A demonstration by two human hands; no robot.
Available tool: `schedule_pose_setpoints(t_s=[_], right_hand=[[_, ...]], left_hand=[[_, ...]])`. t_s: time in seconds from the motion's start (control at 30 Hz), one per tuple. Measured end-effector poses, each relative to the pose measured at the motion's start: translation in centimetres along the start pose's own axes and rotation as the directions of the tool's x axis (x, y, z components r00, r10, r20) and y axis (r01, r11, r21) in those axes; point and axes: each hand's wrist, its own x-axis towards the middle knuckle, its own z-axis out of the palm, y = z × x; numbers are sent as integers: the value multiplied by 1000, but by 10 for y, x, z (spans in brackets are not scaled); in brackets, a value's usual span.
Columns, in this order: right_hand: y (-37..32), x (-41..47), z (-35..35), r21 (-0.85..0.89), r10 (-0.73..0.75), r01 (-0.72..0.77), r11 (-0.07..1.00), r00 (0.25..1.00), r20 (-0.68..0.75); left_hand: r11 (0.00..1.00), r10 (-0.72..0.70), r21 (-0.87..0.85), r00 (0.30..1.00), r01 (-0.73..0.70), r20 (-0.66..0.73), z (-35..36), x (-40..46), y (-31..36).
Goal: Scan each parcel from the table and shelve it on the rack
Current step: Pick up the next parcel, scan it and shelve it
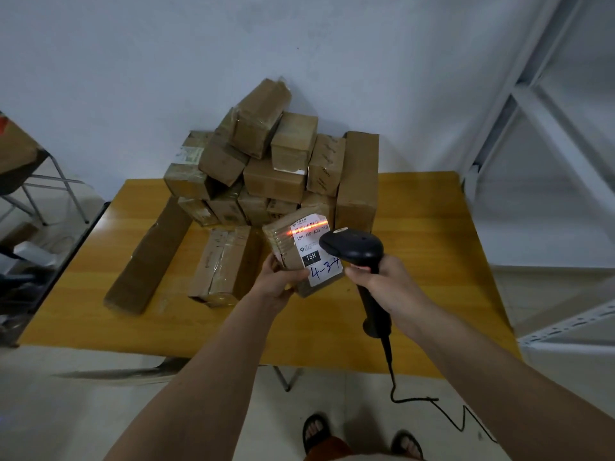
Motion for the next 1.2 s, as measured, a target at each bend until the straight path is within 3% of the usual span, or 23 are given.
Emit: schedule_pose_setpoints(t_s=[0.23, 0.5, 0.77, 0.9, 1.2], right_hand=[[2, 2, 2, 13, -11, 12, 1000, 999, -31], [22, -13, -20, 118, -11, 41, 992, 969, -245], [67, -71, -76, 259, 85, 75, 963, 828, -555], [96, -115, -118, 290, 131, 96, 952, 731, -670], [154, -243, -225, 316, 162, 145, 937, 622, -766]], left_hand=[[999, -5, 49, 999, 3, 38, -2, 4, 3], [961, -146, 265, 962, 82, 231, 28, 15, -9], [858, -391, 483, 833, 176, 391, 106, -3, -59], [809, -444, 573, 777, 133, 447, 157, -35, -99], [777, -484, 624, 709, 79, 513, 281, -141, -203]])
